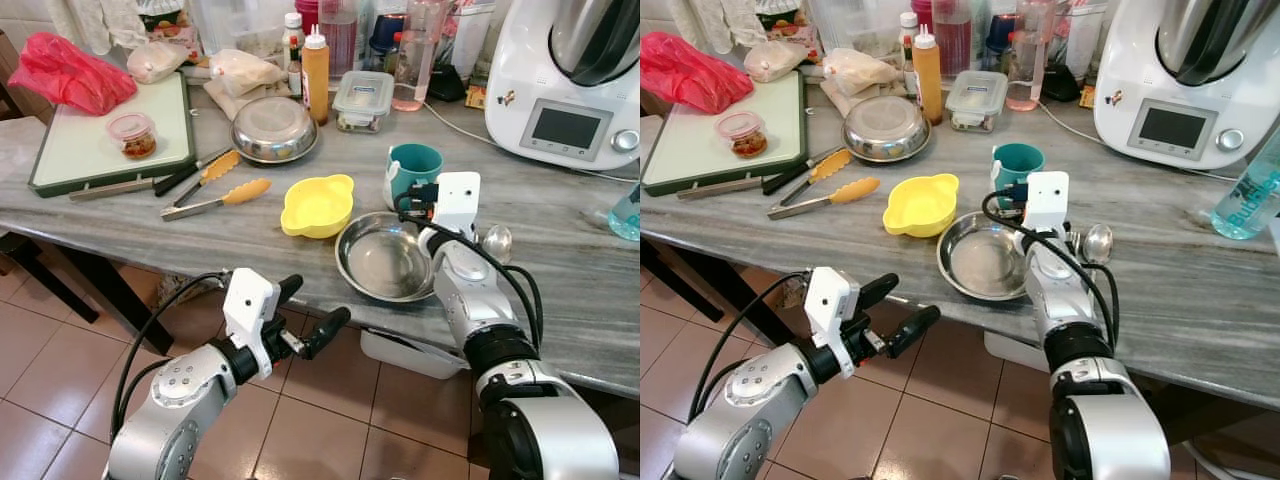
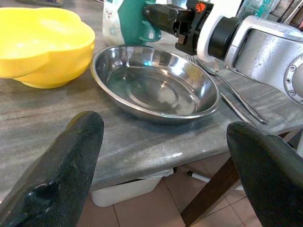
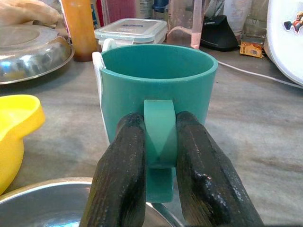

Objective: Setting the table

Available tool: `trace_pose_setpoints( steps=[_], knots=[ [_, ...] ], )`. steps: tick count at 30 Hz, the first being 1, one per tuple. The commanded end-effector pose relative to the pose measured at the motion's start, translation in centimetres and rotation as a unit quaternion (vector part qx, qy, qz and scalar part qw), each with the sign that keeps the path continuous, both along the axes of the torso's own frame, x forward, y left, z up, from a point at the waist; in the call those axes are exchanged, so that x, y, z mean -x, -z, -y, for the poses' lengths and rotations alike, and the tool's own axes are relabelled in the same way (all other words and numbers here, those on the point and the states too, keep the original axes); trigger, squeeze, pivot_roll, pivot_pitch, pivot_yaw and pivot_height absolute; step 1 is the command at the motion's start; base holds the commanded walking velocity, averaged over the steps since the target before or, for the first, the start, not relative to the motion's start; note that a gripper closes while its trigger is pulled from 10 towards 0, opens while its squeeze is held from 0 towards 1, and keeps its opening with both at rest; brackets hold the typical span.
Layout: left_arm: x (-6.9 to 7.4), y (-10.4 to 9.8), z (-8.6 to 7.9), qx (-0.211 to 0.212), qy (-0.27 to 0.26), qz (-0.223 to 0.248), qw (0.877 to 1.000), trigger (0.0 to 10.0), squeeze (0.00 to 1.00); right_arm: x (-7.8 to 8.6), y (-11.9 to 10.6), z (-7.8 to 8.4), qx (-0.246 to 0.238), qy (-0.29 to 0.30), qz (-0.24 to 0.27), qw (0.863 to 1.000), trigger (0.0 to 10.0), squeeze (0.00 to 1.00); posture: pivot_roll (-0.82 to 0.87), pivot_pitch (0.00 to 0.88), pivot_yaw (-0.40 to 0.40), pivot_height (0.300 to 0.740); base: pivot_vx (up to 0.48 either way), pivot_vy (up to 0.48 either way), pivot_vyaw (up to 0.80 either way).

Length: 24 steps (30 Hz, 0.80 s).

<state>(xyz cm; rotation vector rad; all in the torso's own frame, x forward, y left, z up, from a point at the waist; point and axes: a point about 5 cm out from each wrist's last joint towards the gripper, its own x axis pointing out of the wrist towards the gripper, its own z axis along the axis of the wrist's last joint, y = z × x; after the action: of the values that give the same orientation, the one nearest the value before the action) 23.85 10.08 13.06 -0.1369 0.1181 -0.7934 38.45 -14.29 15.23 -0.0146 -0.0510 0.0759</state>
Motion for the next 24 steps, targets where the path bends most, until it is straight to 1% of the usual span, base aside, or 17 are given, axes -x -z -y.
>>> trace_pose_setpoints(
  steps=[1, 14, 19, 24],
  knots=[
    [0.2, 0.0, -0.1, -0.007, 0.000, 0.004, 1.000, 10.0, 0.00, -0.1, -0.3, -0.2, -0.003, -0.004, 0.007, 1.000, 10.0, 1.00, 0.05, 0.124, 0.016, 0.740, 0.000, 0.000, 0.00],
    [0.2, -0.1, -0.2, -0.008, -0.001, 0.005, 1.000, 10.0, 0.00, 0.0, -0.2, 0.0, 0.002, 0.006, 0.011, 1.000, 10.0, 1.00, 0.05, 0.118, 0.021, 0.740, 0.000, 0.000, 0.00],
    [0.0, -0.1, -0.1, -0.008, -0.001, 0.006, 1.000, 10.0, 0.00, -0.1, -0.5, 0.1, 0.008, 0.007, 0.020, 1.000, 10.0, 1.00, 0.05, 0.116, 0.020, 0.740, 0.000, 0.000, 0.00],
    [-0.1, -0.1, 0.0, -0.010, 0.001, 0.005, 1.000, 10.0, 0.00, -0.1, -1.3, 0.3, 0.021, 0.010, 0.040, 0.999, 10.0, 1.00, 0.05, 0.111, 0.026, 0.740, 0.000, 0.000, 0.00]
  ],
)
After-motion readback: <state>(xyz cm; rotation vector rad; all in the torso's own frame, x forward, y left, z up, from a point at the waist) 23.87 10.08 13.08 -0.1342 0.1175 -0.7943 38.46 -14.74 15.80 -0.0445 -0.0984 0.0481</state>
